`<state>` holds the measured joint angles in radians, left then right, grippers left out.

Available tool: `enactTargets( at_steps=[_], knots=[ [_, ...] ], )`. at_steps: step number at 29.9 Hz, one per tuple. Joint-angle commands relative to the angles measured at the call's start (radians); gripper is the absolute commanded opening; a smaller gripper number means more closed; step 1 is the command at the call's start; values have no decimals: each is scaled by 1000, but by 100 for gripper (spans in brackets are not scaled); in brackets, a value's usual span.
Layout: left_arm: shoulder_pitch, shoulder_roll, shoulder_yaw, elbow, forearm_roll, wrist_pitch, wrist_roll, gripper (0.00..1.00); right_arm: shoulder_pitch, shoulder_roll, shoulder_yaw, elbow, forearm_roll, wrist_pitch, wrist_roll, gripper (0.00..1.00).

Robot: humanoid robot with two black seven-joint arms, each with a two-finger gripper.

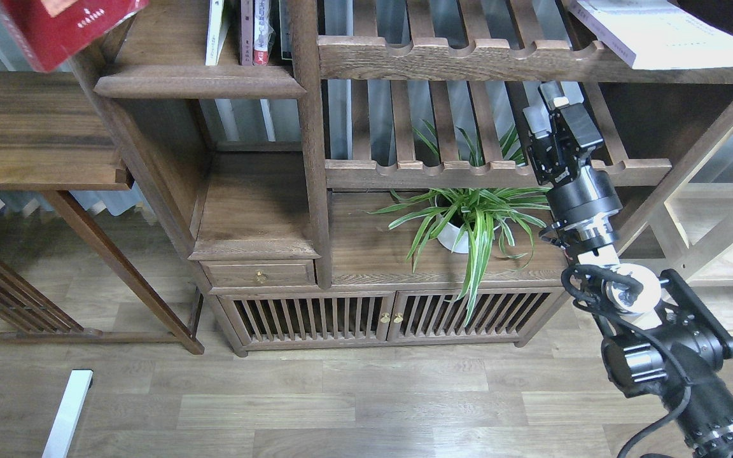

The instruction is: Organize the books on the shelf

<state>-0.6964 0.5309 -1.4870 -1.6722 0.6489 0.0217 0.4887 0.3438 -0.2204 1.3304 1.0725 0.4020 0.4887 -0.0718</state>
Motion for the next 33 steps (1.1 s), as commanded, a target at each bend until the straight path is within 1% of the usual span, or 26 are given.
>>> enactTargets(
  at_steps=[1,4,9,13,15,18,22,29,30,33],
  knots=[
    [-35,-58,33,31,63,27,0,0,-6,-8,9,-2,3,0,0,66],
    [-83,-103,57,63,115,49,0,0,-8,-23,27,-2,17,0,0,66],
    [-135,-150,114,94,164,139,0,0,-8,-46,35,-2,38,0,-2,66],
    [-173,-157,183,107,172,224,-1,0,-9,-60,41,-2,49,0,-2,66],
    [-190,-157,206,123,175,248,-15,0,-11,-66,42,-3,51,0,-2,66],
    [-210,-157,221,146,175,253,-38,0,-11,-77,42,-6,52,0,-2,66],
    [-229,-157,234,169,175,253,-45,0,-11,-79,42,-16,54,0,-2,66],
    [-247,-152,254,235,173,239,-97,0,-9,-77,42,-22,67,0,0,67],
    [-253,-154,255,249,172,238,-113,0,-9,-79,42,-23,69,0,0,67],
    [-282,-155,296,298,169,231,-189,0,-9,-77,42,-25,69,0,0,66]
  ],
)
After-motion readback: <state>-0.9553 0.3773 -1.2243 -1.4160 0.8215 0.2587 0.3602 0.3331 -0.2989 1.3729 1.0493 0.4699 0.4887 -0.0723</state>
